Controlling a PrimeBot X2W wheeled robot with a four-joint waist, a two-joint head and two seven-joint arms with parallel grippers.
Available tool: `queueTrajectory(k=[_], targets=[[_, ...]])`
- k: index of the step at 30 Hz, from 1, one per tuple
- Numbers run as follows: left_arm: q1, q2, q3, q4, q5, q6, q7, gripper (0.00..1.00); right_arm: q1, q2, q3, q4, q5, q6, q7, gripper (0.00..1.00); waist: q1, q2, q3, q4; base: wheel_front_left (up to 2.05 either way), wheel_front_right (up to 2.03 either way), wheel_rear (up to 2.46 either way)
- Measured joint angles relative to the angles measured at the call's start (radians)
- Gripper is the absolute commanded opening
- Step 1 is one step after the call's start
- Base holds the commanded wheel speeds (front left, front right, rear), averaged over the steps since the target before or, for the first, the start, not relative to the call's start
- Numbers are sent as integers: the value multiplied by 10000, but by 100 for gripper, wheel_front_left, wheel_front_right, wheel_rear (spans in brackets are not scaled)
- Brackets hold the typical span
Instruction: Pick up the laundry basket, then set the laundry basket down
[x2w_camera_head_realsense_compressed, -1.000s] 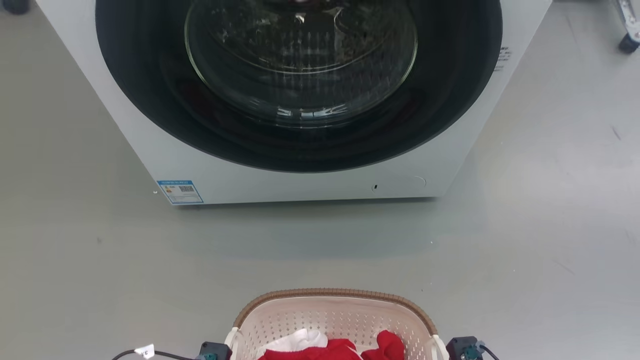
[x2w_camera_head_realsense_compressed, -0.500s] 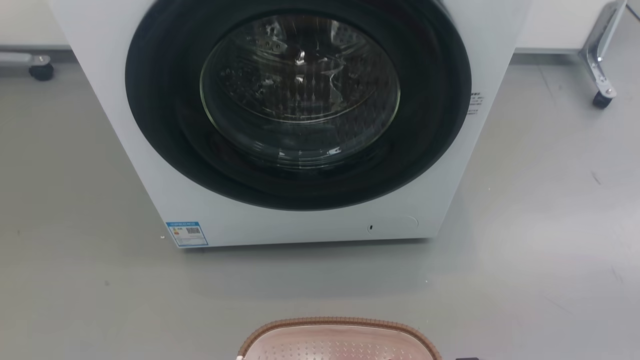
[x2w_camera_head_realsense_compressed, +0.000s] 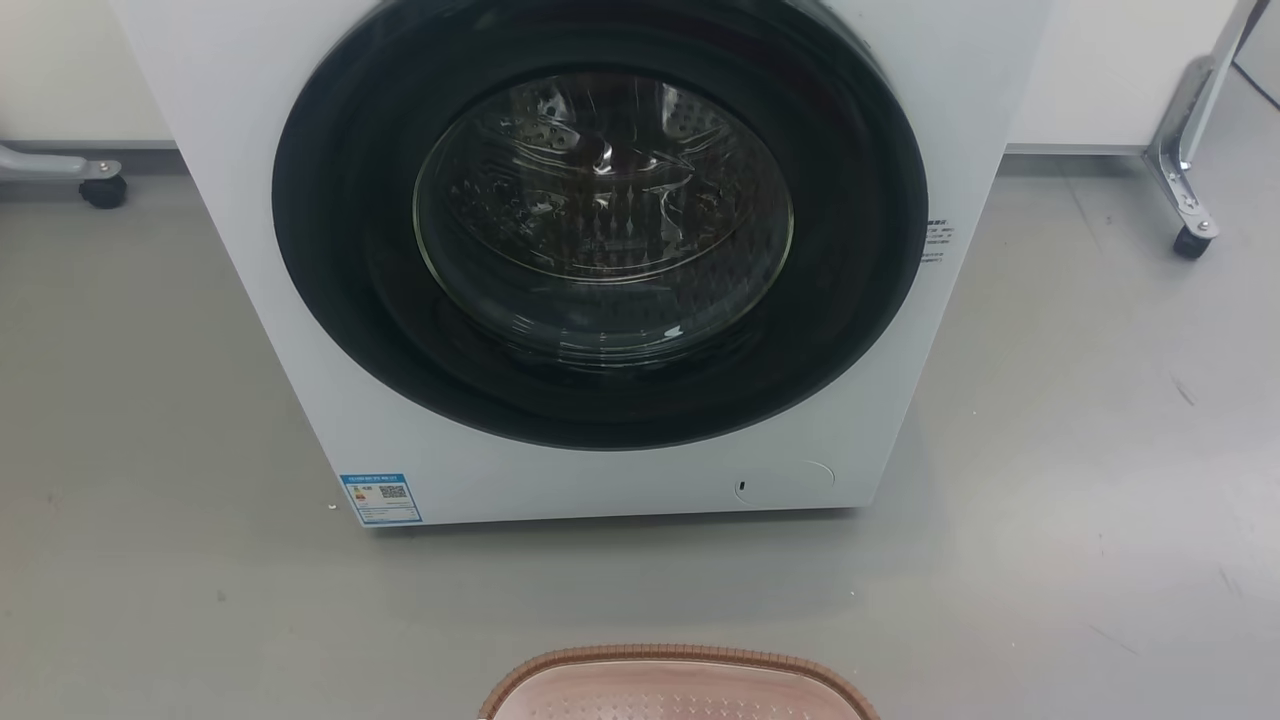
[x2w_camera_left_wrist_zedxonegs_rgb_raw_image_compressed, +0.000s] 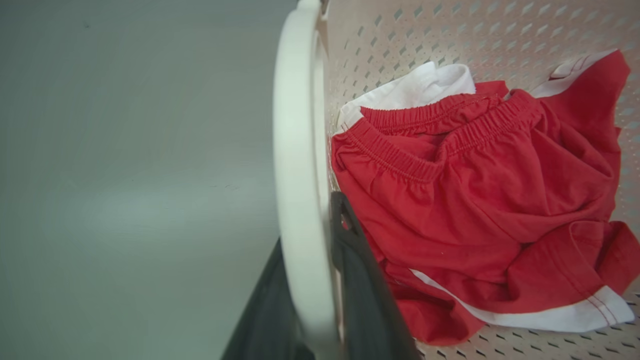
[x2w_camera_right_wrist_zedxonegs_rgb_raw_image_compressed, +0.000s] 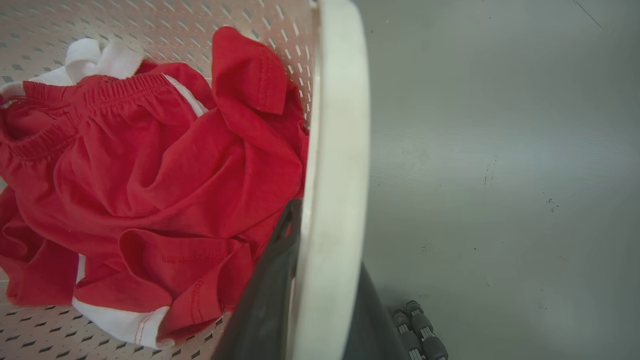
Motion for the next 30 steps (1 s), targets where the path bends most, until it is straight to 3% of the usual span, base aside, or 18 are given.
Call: queueTrajectory(k=[30], targets=[[-75, 56, -374, 102, -341, 96, 79, 0, 188, -67, 493, -288, 700, -17, -157, 0, 1, 1, 55, -4, 0, 0, 0]])
